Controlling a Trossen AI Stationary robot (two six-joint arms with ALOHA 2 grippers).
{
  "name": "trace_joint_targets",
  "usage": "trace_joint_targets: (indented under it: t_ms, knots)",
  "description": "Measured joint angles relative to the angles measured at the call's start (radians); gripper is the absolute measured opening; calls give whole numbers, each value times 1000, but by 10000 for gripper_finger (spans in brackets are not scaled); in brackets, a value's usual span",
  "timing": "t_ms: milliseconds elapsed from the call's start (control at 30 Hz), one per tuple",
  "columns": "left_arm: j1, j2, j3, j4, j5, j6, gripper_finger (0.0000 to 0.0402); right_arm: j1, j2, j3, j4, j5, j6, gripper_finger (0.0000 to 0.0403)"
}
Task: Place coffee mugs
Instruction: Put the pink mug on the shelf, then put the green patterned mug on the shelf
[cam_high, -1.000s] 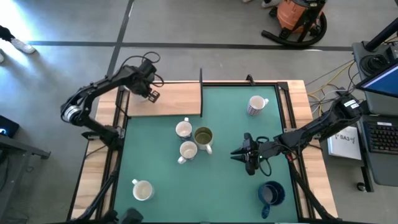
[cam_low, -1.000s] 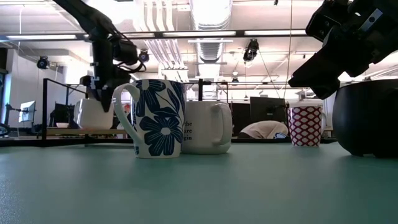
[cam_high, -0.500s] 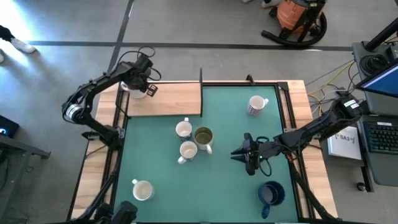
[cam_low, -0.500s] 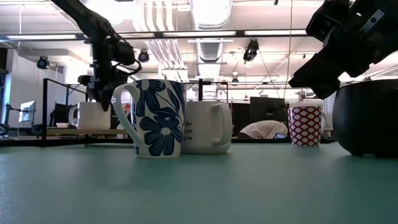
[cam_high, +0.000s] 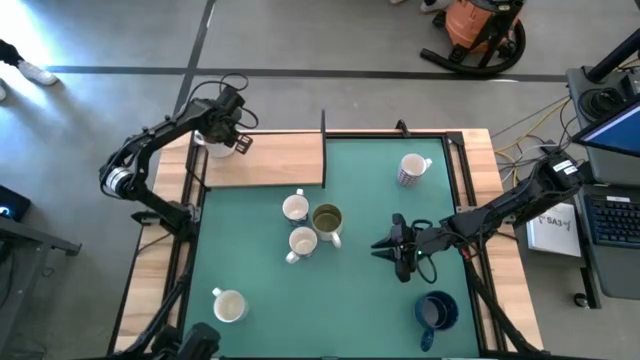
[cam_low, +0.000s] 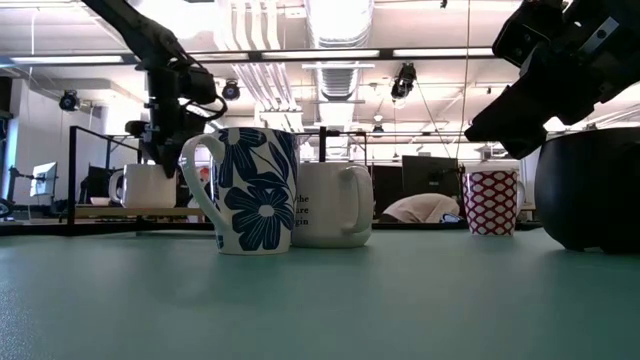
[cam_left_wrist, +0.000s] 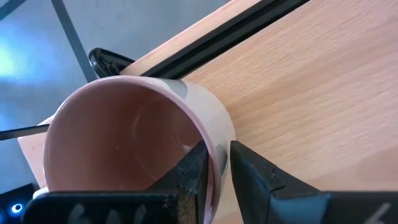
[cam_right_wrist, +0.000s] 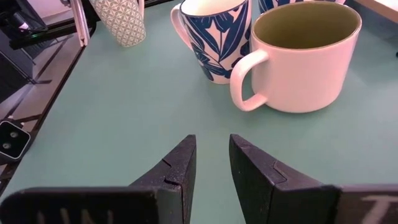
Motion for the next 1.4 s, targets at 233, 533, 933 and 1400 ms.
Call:
trace_joint_targets:
  t_ms: [233,533,933,1400]
  knots:
    - [-3,-48,0,-21,35,7,50,0,0,0,0,0,0,86]
    - [-26,-171,1,-45,61,-24,50,0,0,0,0,0,-50,86]
    - [-472,-305,-5,-105,136,-198,50,0,0,0,2,0,-50,86]
    - [-1114,-304,-5,-251,120,-769,50,0,0,0,2,0,-49,86]
